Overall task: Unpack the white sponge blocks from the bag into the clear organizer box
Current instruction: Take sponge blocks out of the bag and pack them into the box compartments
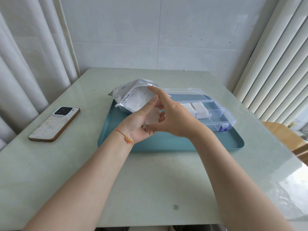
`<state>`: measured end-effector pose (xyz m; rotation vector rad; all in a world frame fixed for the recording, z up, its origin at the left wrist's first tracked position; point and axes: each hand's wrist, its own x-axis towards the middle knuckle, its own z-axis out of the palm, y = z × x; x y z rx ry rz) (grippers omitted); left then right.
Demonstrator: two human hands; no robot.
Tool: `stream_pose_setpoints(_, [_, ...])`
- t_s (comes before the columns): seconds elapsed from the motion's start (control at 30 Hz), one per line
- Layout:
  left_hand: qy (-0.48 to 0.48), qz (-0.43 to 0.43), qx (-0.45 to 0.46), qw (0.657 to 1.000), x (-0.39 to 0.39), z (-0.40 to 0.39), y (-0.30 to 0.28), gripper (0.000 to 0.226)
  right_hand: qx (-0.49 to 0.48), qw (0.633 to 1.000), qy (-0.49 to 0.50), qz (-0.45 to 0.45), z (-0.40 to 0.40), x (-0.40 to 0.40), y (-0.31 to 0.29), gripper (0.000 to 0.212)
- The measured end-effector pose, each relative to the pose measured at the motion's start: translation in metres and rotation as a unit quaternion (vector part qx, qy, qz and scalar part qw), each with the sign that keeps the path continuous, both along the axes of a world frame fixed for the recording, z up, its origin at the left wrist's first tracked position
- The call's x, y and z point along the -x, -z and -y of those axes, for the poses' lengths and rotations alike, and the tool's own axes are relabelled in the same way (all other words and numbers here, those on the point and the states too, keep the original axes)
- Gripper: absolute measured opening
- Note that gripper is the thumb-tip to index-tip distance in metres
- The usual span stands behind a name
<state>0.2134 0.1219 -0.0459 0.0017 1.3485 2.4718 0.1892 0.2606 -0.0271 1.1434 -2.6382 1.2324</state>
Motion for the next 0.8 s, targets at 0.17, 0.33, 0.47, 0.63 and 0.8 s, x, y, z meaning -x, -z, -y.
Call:
stream_pose_setpoints(0.17, [-0.005,0.005,0.029,1.0,-0.003,-0.0009,-0.0025,0.042,-0.061,0.998,-0.033,0.001,-0.0022,0.0013,0.0035,0.12])
stream_pose_setpoints(0.33, [-0.012,0.017,0.001,1.0,-0.0052,-0.0022,-0.0068,0.039,-0.019,1.0,-0.006,-0.014,0.0005,0.0023,0.0061,0.104])
stream_pose_setpoints(0.47, [0.005,0.017,0.006,1.0,-0.0058,-0.0039,-0.0042,0.034,-0.008,1.0,-0.015,0.009,-0.0009,0.0009,0.0041,0.103])
stream_pose_setpoints(0.63, [0.006,0.025,0.01,1.0,-0.0063,-0.0059,-0.0051,0.031,0.008,1.0,-0.005,0.013,-0.0011,0.0022,0.0033,0.105])
stream_pose_setpoints(0.8, [0.004,0.006,-0.005,1.0,-0.0032,-0.0023,-0.0036,0.037,-0.025,1.0,0.004,0.011,-0.0021,0.0028,0.0038,0.103])
